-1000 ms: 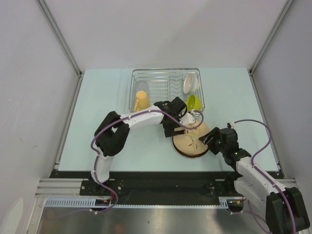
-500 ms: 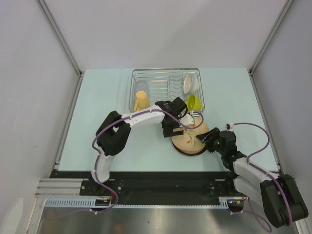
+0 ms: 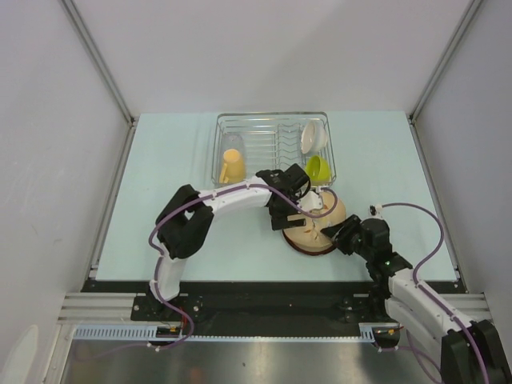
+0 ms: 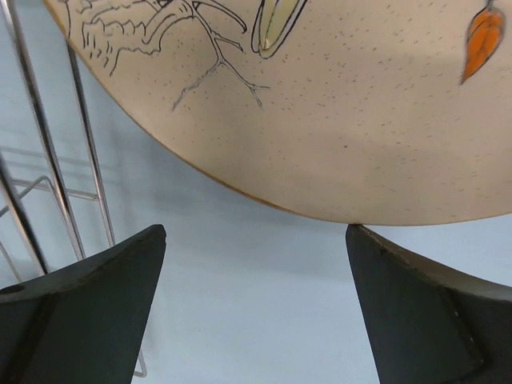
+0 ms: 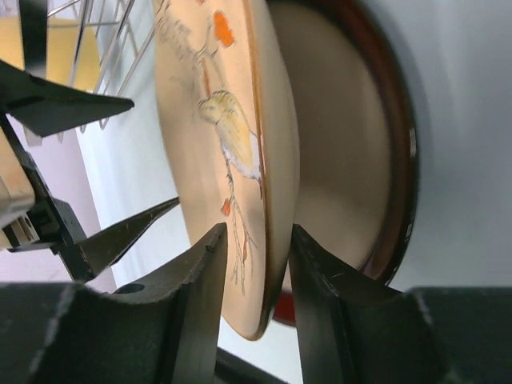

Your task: Load the mixed dishes into the dish rack

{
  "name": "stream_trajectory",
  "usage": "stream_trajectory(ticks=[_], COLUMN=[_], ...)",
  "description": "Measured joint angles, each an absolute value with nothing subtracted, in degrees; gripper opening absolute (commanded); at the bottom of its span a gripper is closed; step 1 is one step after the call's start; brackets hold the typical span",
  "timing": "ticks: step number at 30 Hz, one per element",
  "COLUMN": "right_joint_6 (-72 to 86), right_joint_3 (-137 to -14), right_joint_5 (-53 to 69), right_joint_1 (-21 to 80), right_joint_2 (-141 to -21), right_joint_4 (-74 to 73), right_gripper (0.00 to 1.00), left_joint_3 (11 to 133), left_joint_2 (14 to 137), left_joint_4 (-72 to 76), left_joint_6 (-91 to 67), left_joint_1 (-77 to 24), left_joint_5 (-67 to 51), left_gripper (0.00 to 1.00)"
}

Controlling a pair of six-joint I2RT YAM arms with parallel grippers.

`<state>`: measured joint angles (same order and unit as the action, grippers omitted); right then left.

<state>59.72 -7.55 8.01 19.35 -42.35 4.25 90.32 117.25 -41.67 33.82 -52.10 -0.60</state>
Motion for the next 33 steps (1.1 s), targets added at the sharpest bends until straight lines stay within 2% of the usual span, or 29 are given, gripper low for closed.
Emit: stream_trajectory(ticks=[4,9,17,25,33], right_joint_6=[57.87,56.53,53.80,51.37,43.13], right_joint_3=[-9.39,-9.34,-12.08,-14.68,-22.26], right_joint_5=[7.46,6.70,3.64,2.31,4.08], right_joint_1=[21.56,23.42,26.59,27.09,33.36], right_joint_2=[-38.61,-39.79,-40.53,-38.46,-38.41], right_joint_4=[-0.73,-0.95,-3.51,-9.67,-18.33], right_gripper=[0.00,0.00,0.00,0.00,0.00], left_joint_3=[88.27,86.15,85.06,85.82,98.30], left_joint_2=[114.19,110.02,106.02,98.39,94.11], left_joint_4=[-37.80,-32.95,-33.32,-37.41,-44.21], left_joint_6=[31.75,29.89,28.38,27.22,25.23], left_joint_1=[-52.25,-53.17,-51.90,-44.97,-33.10], left_joint_5=[-3.31,-5.34,-6.96,-9.56,-16.91], left_gripper=[1.00,1.00,1.00,1.00,1.00])
